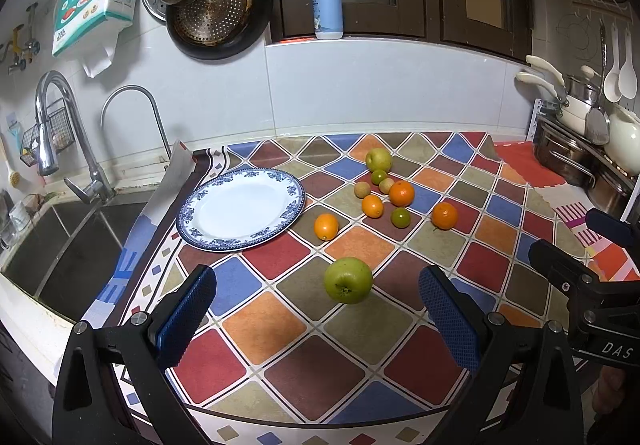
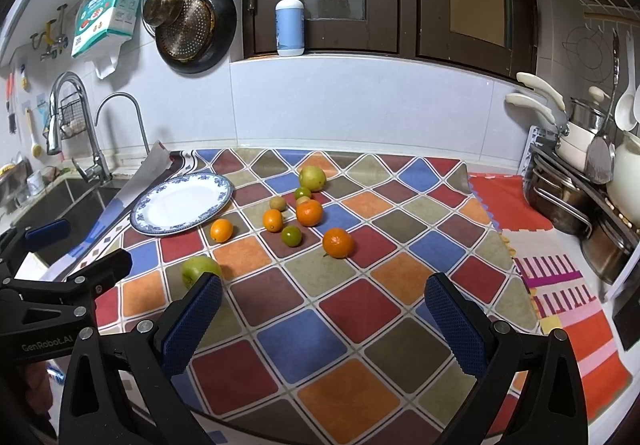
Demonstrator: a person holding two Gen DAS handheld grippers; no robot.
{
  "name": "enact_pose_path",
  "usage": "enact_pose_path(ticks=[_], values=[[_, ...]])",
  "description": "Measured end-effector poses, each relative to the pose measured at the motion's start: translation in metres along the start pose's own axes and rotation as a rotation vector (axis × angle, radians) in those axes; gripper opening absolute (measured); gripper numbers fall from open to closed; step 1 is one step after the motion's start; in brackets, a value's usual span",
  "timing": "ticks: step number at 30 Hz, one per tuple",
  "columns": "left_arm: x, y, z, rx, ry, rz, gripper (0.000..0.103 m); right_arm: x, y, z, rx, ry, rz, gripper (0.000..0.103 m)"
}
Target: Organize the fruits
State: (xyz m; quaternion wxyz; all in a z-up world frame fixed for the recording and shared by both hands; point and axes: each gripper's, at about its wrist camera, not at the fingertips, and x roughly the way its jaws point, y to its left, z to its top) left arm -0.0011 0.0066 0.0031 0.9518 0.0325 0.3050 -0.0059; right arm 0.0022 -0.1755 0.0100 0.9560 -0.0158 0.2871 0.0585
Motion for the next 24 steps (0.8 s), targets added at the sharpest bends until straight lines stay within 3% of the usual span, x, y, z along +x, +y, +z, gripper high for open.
enact_pose_path(ticks=[24], values=[[-0.0003, 0.0, -0.0006, 0.001, -0.001, 0.002, 0.103, -0.003, -0.0045, 0.0053, 0.001, 0.0, 0.002, 0.102]])
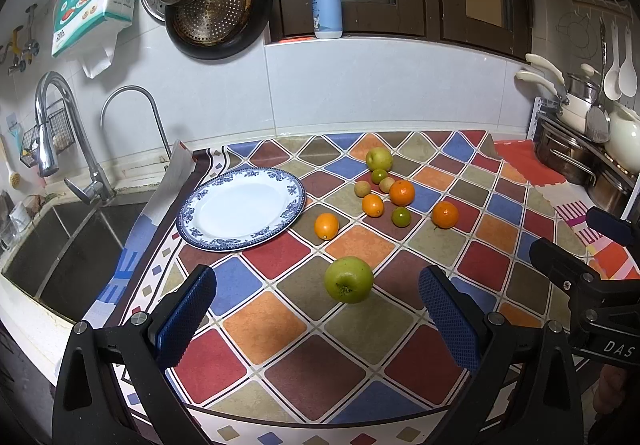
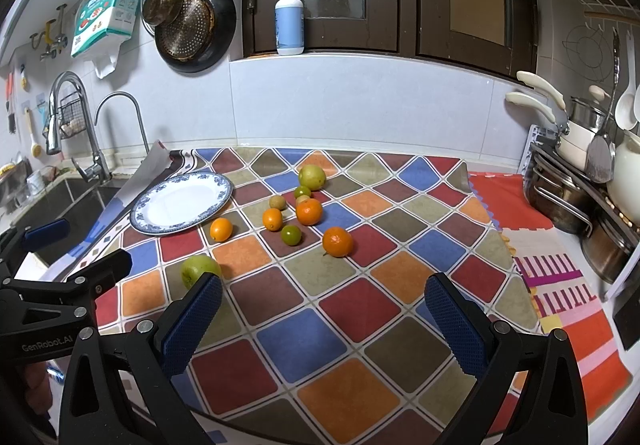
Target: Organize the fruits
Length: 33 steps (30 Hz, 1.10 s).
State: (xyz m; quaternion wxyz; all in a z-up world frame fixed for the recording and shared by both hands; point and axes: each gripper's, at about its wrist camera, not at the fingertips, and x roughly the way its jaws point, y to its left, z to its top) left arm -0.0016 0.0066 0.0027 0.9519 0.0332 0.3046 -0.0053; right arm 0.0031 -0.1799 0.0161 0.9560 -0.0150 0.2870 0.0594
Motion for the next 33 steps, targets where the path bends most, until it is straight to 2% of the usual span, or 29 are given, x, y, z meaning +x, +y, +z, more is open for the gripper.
enact_pose_path(ticks=[19, 33], values=[[0.001, 0.004, 0.0, -0.002, 0.006, 0.002, 0.103, 0.004, 0.003, -0.006, -0.002, 0.005, 0.004, 0.102], [0.023, 0.001, -0.004, -0.003, 0.077, -0.002, 0.103, 0.022, 0.006, -0.007, -0.02, 0.073, 0.019, 0.102]])
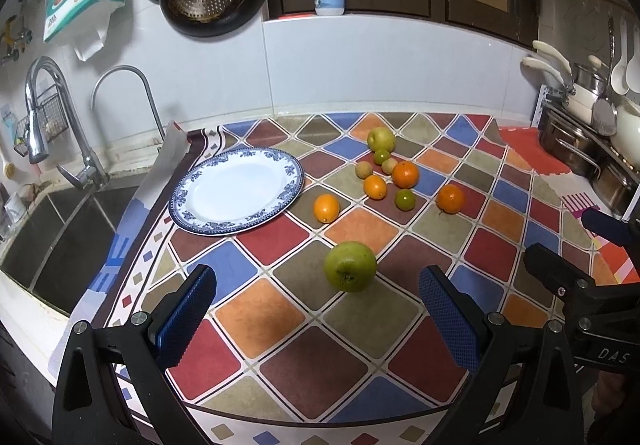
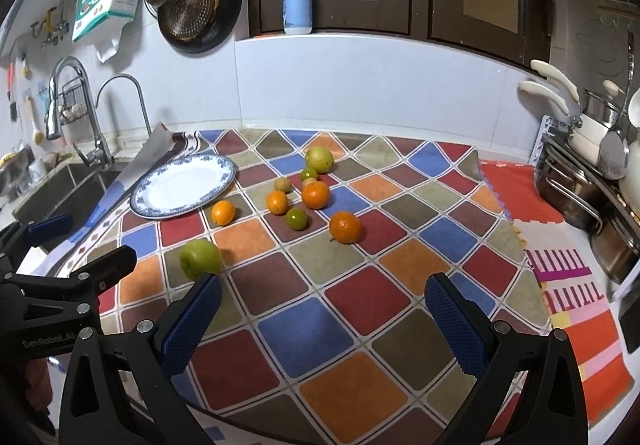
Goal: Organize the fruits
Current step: 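Grasp the large green apple with the left gripper while the right gripper grasps an orange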
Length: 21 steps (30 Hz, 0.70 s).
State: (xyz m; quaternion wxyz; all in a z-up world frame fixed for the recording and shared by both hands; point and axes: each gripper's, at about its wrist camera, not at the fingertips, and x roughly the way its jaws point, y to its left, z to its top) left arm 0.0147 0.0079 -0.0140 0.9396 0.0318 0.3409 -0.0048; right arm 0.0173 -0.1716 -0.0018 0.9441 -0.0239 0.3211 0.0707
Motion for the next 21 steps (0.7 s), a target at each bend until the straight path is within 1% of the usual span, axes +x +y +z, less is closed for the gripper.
enact_pose_path(ticks=[4, 6, 8, 10, 13, 15, 16, 18, 21], values=[[0.015, 0.001, 0.0, 0.006, 0.025, -0.02, 0.103, 0.016, -0.001, 0.002, 0.0, 0.033, 0.006, 0.102], [0.023, 0.0, -0.001, 0.016, 0.03, -0.026, 0.101, 0.023, -0.002, 0.003, -0.002, 0.038, 0.004, 0.102], [0.032, -0.001, -0.002, 0.028, 0.04, -0.024, 0.096, 0.031, -0.002, 0.005, -0.012, 0.041, 0.002, 0.102], [0.041, -0.002, -0.002, 0.031, 0.059, -0.043, 0.093, 0.039, -0.001, 0.007, -0.024, 0.045, 0.002, 0.102], [0.056, -0.005, -0.005, 0.033, 0.091, -0.075, 0.085, 0.052, 0.0, 0.007, -0.03, 0.055, 0.008, 0.102], [0.065, -0.006, -0.006, 0.037, 0.111, -0.087, 0.077, 0.061, 0.0, 0.007, -0.033, 0.068, 0.005, 0.102], [0.07, -0.007, -0.006, 0.039, 0.121, -0.092, 0.076, 0.066, 0.0, 0.007, -0.033, 0.074, 0.008, 0.1], [0.077, -0.009, -0.007, 0.044, 0.137, -0.103, 0.069, 0.076, -0.001, 0.007, -0.034, 0.091, 0.01, 0.098], [0.086, -0.014, -0.009, 0.06, 0.157, -0.125, 0.065, 0.089, -0.003, 0.007, -0.035, 0.11, 0.011, 0.096]])
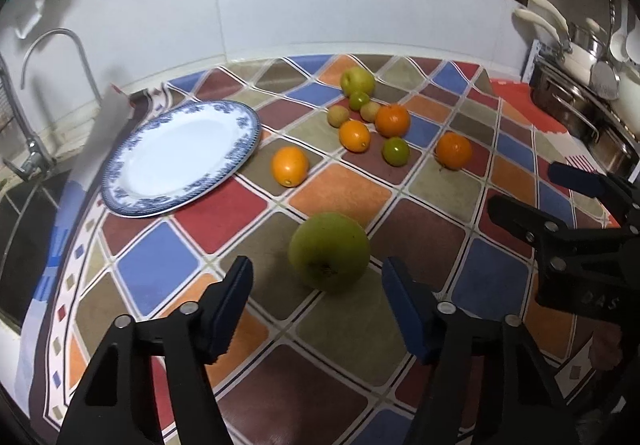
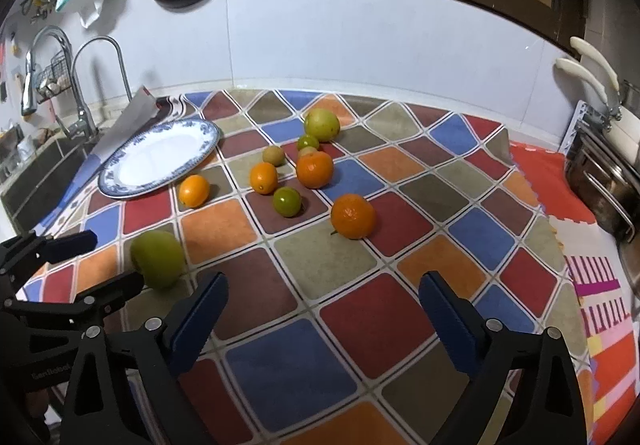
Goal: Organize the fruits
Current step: 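Grasp the large green apple with the left gripper while the right gripper grasps an orange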
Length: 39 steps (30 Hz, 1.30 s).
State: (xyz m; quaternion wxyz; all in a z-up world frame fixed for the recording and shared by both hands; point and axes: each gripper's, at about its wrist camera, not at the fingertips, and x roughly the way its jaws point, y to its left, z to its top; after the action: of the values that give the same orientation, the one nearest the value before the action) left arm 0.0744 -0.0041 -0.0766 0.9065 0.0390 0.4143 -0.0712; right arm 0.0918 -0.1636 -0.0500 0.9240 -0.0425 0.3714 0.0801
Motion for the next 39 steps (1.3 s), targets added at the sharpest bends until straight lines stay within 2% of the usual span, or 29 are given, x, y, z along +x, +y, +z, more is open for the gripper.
enact_pose_path(ticks=[6, 12, 24, 32, 39], values=[[0.014, -0.004, 0.005, 0.03, 0.014, -0.032, 0.057, 0.019, -0.006, 0.004, 0.011, 0.036, 0.009, 0.093], [0.027, -0.003, 0.011, 0.037, 0.03, -0.021, 0.051, 0.034, -0.011, 0.011, 0.01, 0.051, 0.019, 0.089], [0.037, -0.005, 0.03, 0.051, 0.013, -0.026, 0.05, 0.067, -0.023, 0.026, 0.016, 0.065, 0.028, 0.078], [0.041, -0.009, 0.05, 0.057, -0.028, -0.057, 0.05, 0.088, -0.033, 0.034, 0.044, 0.079, 0.048, 0.064], [0.047, -0.012, 0.055, 0.065, -0.029, -0.065, 0.05, 0.098, -0.038, 0.036, 0.071, 0.094, 0.073, 0.052]])
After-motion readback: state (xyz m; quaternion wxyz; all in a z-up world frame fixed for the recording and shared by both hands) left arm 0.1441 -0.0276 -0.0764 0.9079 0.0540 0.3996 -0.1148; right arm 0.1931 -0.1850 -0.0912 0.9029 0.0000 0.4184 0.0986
